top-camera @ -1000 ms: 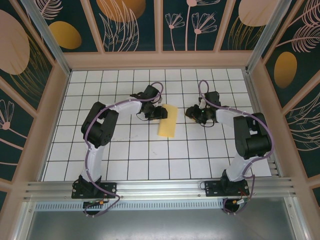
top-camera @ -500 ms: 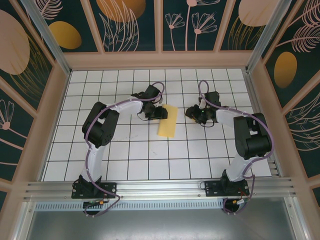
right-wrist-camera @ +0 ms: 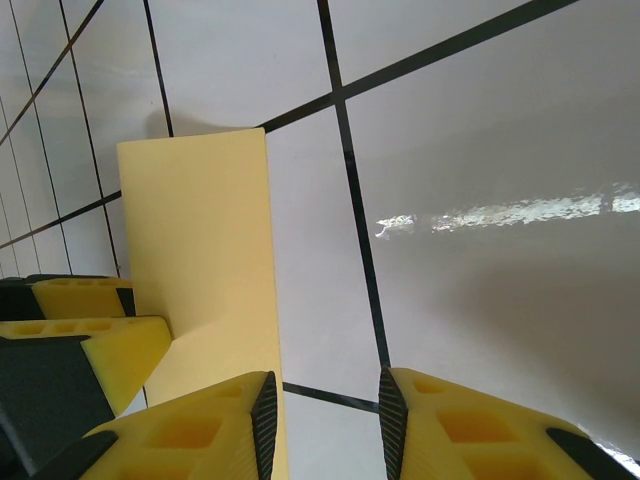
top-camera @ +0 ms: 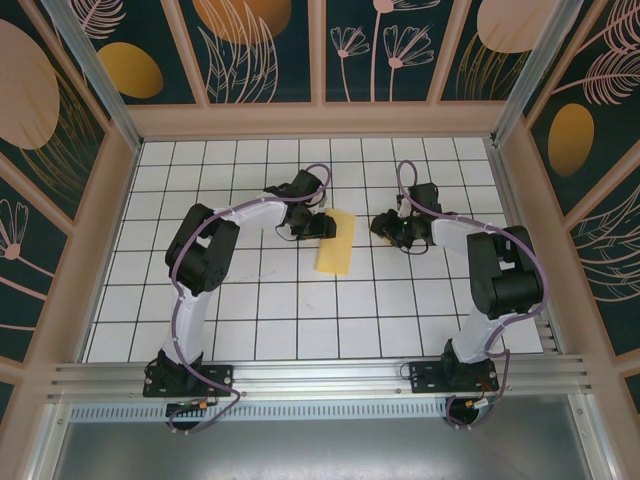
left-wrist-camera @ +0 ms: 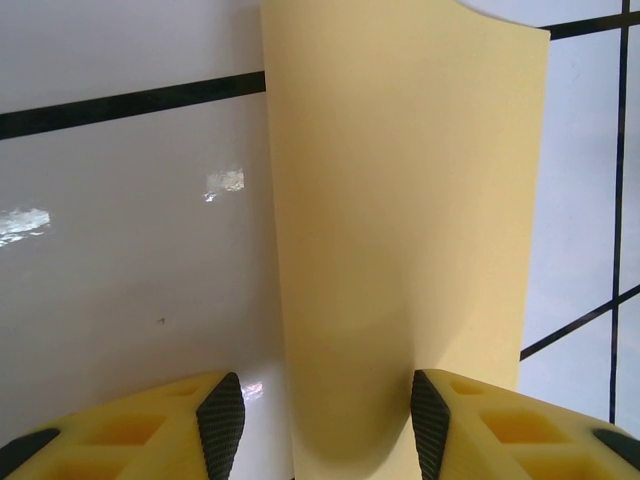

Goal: Fold a paper plane with a square sheet of paper (fold left side to right side)
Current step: First fold in half a square sheet of paper at the center of the table, then hold the square sheet of paper at the center of the table.

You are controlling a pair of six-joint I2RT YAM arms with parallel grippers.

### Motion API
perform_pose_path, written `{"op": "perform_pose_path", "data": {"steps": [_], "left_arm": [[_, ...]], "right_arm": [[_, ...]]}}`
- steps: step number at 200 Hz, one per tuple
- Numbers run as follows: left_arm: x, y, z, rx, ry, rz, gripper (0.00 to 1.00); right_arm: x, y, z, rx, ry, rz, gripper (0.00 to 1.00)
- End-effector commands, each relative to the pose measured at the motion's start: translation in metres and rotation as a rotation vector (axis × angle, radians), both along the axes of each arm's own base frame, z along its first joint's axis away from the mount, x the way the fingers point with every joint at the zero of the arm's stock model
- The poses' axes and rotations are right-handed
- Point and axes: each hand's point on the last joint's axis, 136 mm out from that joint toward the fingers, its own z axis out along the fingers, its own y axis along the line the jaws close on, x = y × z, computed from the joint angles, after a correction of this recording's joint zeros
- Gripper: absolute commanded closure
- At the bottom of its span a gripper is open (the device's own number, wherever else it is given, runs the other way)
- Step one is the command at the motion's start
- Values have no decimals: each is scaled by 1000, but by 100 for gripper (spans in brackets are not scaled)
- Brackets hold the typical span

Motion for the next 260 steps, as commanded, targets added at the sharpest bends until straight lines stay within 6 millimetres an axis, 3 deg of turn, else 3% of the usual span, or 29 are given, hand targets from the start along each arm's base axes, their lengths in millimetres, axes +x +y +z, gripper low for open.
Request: {"op": "perform_pose_path", "data": {"steps": [1,41,149,203,260], "left_arm": [[-14,0,-43,65,51,-38,48],[-14,0,-42,65,51,-39,48],[-15,0,-42,66,50,-37,48],[-15,0,-43,69,52,-36,48],[-14,0,-42,68,52,-37,48]], "right_arm": [[-5,5,8,20,-11,14,64],[-8,16,10,55,-5,33,64],[-17,81,-7,117,57,132,73],[-15,88,-18,73,75,149,75],[-22,81,-38,19,131,142,77]]}}
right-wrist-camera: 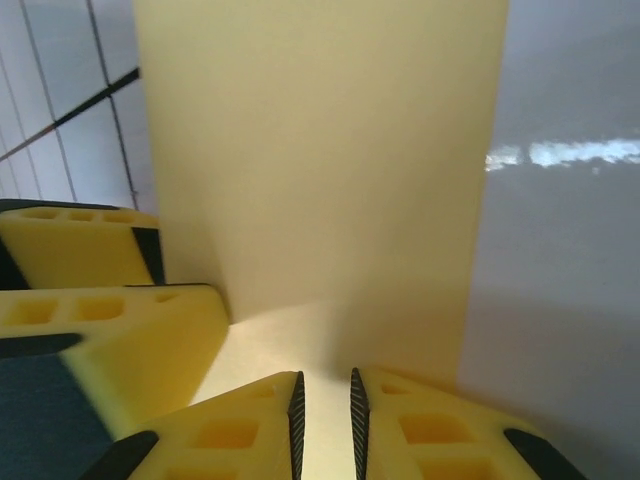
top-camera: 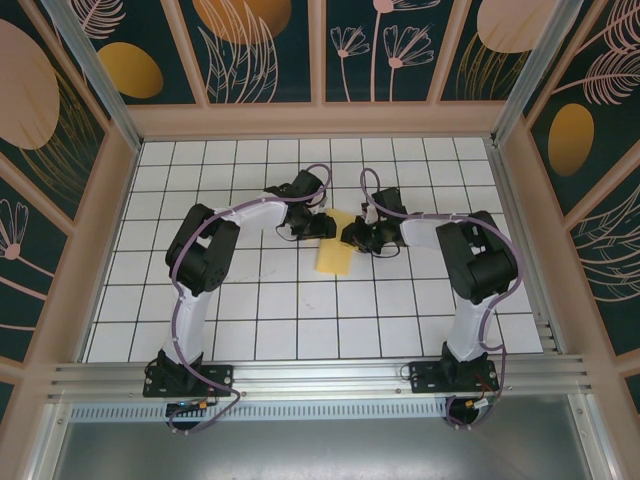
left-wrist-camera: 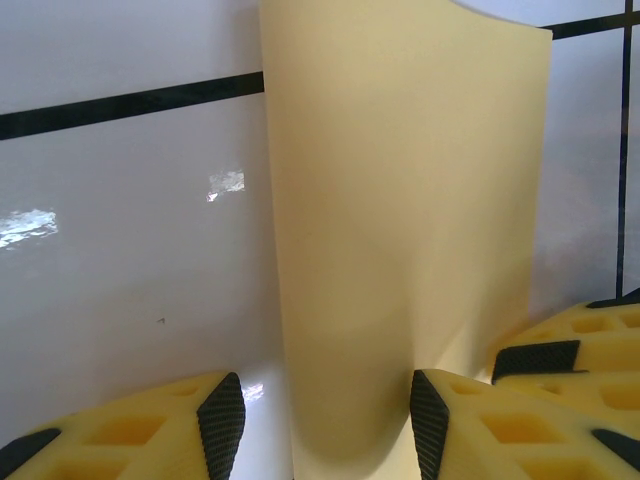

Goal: Fold a paper plane with a square sheet of paper (fold left side to right side)
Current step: Hold the square sheet of paper at the center of the table.

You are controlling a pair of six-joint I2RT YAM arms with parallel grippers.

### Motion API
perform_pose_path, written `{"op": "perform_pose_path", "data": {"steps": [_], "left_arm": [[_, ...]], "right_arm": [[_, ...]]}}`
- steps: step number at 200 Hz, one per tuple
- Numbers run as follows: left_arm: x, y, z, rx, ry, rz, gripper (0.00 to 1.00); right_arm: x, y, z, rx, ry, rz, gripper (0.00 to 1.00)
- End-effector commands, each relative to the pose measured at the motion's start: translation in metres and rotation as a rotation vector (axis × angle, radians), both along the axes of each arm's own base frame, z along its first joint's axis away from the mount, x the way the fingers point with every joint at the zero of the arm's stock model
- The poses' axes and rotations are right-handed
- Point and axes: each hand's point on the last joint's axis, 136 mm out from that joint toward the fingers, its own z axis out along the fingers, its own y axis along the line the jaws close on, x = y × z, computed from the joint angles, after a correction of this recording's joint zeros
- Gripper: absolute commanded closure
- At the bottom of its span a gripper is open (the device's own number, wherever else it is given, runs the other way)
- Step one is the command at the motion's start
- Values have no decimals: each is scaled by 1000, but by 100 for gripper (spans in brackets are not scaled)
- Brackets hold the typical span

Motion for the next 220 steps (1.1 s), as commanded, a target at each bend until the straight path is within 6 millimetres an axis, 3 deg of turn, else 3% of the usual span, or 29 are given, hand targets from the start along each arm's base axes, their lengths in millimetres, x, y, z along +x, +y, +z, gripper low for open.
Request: {"op": "perform_pose_path", "data": {"steps": [1,49,80,113,141,156,185,220], "left_arm": [[-14,0,-42,63,55,-37,48],[-8,1,-29,67,13,-30,47],[2,2,2,52,-49,-13,42],[20,26,32,105,-112,50,37],[28,34,63,56,-160,86,36],[25,23,78,-30,-171,63,39],[12,-10,92,-247,-121,-12,55],[7,-19,79,-292,-73,-37,59]], "right_arm": [[-2,-3,-12,-46,33,1,76],[-12,-10,-32,-112,93,10,77],[-17,-15,-41,-146,123,13,77],[-20,-17,-46,-158,139,13,77],[-21,-17,-47,-163,142,14,77],[-20,-17,-47,-164,142,13,77],[-20,-16,-48,-164,142,16,77],[-19,-15,-47,-166,143,16,77]]}}
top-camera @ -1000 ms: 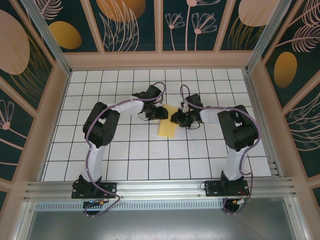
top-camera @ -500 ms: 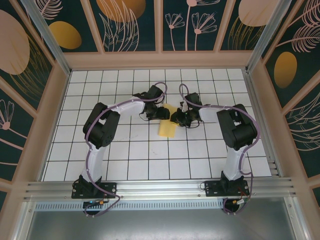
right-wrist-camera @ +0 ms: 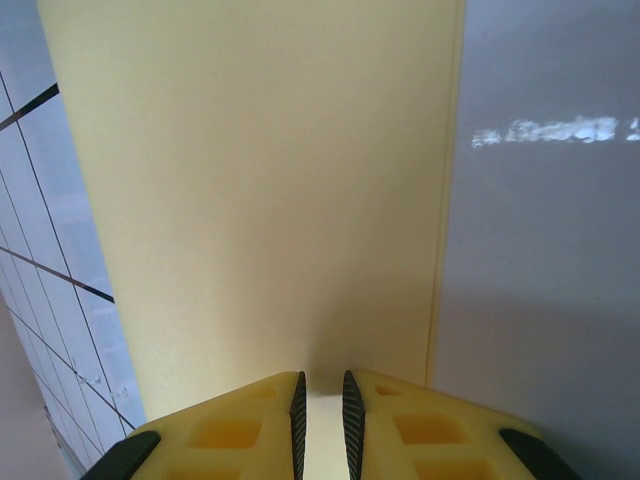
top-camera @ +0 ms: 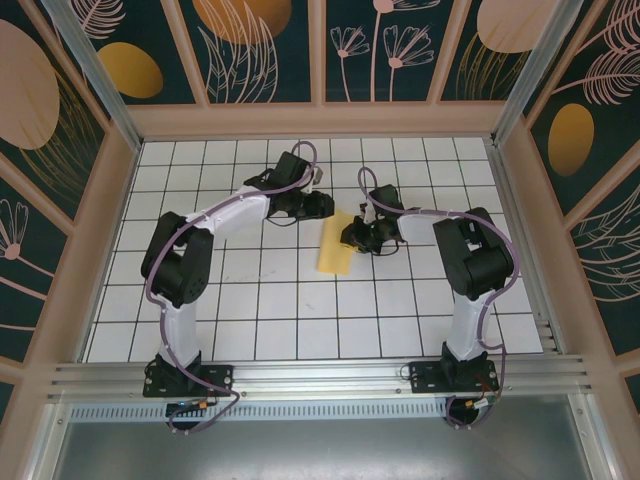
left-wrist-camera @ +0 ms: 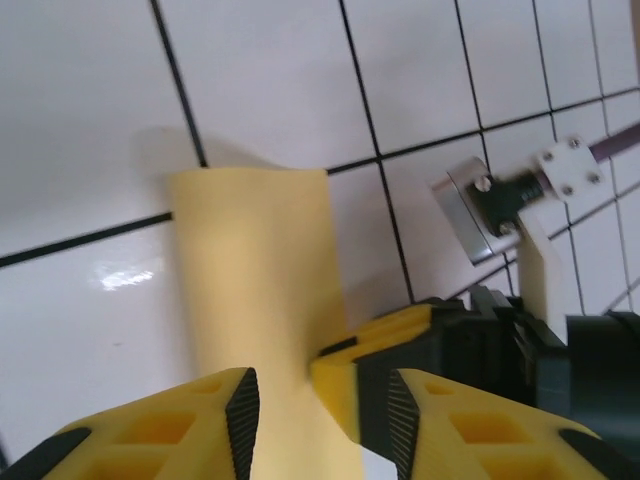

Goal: Fold a paper plane with a square sheet of paper (fold left side to right side)
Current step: Hold the square sheet of paper at the center of the table.

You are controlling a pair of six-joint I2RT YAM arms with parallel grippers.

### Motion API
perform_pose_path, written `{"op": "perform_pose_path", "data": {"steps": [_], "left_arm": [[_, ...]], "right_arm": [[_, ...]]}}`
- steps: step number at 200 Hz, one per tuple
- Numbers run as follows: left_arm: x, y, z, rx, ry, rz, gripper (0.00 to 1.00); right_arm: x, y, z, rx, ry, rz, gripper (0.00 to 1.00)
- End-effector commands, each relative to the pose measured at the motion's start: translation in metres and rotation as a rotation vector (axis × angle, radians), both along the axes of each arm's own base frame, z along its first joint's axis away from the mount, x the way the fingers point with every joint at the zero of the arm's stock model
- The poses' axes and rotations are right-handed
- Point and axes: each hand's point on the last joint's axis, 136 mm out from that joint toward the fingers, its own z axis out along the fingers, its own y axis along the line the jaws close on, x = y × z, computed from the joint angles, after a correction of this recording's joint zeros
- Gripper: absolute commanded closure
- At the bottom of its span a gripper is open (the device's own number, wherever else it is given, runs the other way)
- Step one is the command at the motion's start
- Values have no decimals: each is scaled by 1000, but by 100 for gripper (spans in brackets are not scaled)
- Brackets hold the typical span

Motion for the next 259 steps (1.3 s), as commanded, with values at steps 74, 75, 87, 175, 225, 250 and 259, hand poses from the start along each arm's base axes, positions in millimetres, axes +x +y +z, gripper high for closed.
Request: {"op": "perform_pose_path", "data": {"steps": [74,75,87,175,225,250,259], "left_arm": [[-20,-14,-57,-36,148,-67,61],[-20,-14,-57,-35,148,-68,61],[-22,-13,-64,-24,158,-67,62],[-19,14,-105,142,174,-20,62],[-24,23,-116,181,185,-15,63],[-30,24,-119,173,194,-17,64],[-32,24,-119,171,196,-20,63]], "right_arm": [[-20,-13,-42,-135,101,3,77],[-20,-14,-42,-136,102,2,77],[-20,-13,-42,-138,102,3,77],[-23,-17,-46,-169,111,18,77],[-25,-16,-45,-164,111,37,77],[-15,-5,-24,-90,54,49,77],[-9,1,-10,-50,24,54,76]]}}
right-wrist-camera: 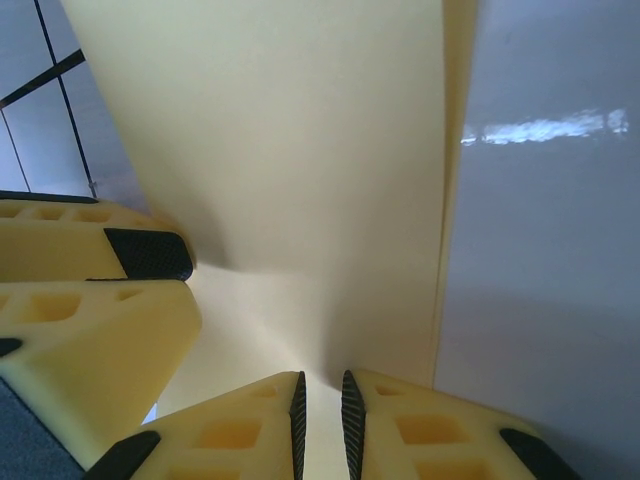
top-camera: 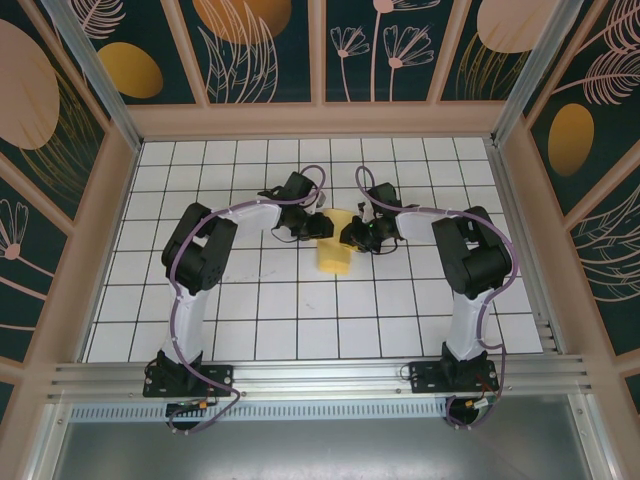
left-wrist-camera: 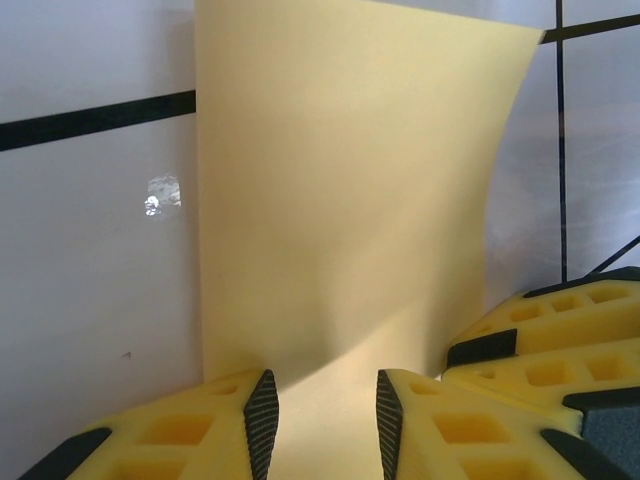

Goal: Fold a paper plane with a square sheet of paper (fold left side to right side)
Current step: Hold the square sheet of paper at the center of the table.

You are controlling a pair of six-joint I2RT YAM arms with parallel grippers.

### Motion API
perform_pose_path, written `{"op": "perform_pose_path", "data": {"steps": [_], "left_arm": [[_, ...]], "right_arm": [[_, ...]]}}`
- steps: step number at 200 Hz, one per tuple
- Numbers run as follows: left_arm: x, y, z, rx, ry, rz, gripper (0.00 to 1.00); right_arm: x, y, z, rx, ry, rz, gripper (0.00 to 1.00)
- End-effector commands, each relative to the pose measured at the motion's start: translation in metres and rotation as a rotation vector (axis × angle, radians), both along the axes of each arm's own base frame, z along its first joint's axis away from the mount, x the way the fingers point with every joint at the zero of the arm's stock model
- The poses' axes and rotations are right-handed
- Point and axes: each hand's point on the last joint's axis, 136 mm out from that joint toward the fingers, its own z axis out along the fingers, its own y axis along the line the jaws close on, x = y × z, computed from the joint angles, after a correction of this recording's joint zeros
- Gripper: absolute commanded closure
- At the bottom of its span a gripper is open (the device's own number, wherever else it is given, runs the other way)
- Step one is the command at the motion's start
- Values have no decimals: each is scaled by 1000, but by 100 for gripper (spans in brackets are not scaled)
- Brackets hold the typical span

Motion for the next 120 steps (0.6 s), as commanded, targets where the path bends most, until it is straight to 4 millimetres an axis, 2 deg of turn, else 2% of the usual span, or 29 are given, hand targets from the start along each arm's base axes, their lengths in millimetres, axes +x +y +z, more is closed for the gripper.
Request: {"op": "perform_pose_path", "data": {"steps": [1,32,55,82,120], "left_arm": [[-17,21,-30,94,56,7,63],[-20,21,-33,91,61,5,64],[-21,21,-33,91,60,6,65],[-21,22,-34,98,59,6,65],[-22,21,-34,100,55,4,65]], "right_arm": [[-8,-1,-9,-24,20,25,76],[16,2,35,52,-61,6,75],[31,-1,53,80,-100,-17,75],[48,4,59,105,-125,-43,77],[67,16,48,107,-114,-54,80]]}}
